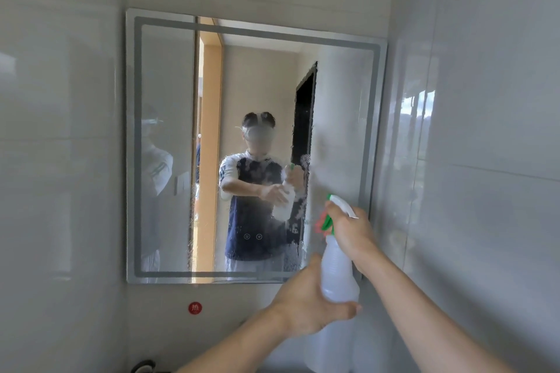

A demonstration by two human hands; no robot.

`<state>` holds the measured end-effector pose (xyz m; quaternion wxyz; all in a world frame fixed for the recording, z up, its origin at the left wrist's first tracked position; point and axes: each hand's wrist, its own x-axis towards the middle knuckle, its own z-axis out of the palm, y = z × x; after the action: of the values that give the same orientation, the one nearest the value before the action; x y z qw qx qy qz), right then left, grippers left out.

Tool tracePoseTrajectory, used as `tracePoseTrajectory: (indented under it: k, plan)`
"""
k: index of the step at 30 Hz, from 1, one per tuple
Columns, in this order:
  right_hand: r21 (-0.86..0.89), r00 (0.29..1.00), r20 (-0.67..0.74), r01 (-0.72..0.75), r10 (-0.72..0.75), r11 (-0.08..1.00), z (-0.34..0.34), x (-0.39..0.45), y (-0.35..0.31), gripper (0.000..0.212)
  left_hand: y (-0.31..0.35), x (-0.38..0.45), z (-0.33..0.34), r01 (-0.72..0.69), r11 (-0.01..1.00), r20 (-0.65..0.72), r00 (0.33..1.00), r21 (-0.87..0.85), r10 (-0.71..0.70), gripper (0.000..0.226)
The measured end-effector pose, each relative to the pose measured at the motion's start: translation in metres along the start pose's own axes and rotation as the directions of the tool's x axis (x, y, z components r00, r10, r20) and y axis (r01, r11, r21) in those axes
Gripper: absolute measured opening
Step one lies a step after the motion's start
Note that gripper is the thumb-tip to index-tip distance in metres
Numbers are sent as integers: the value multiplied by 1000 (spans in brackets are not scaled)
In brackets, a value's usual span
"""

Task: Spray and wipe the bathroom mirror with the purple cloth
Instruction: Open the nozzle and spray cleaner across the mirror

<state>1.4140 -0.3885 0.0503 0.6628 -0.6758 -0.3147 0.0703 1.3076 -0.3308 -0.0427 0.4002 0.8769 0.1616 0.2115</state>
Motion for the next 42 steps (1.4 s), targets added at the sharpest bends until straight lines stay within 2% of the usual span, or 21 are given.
tracePoseTrajectory:
  k: [5,9,16,22,28,33,37,42]
  plan:
    - [83,1000,28,3,-6,997,-3,3,9,30,-1,-2,-3,20,998,-4,1000,61,-20,79]
    - [60,997,72,12,-17,998,1,0,19,35,-9,-4,5,36,997,5,999,61,-37,85]
    - [-5,990,67,-120,120,993,7,-12,46,27,-36,-10,28,101,994,55,994,-48,-99,90]
    - [-99,977,66,-198,205,975,10,-14,64,22,-41,-21,37,141,986,116,985,-86,-131,81]
    - [-25,992,1,-126,126,992,9,-12,64,34,-44,-11,35,135,991,56,989,-8,-134,89]
    - [-38,990,55,-130,132,991,14,-12,71,38,-50,-13,38,154,988,69,986,6,-154,90]
    - [-125,975,113,-178,192,976,21,-17,91,36,-62,-25,48,190,981,115,976,-47,-183,84]
    - [-98,937,116,-319,330,943,28,-26,116,21,-85,-34,66,240,967,186,957,-86,-221,75]
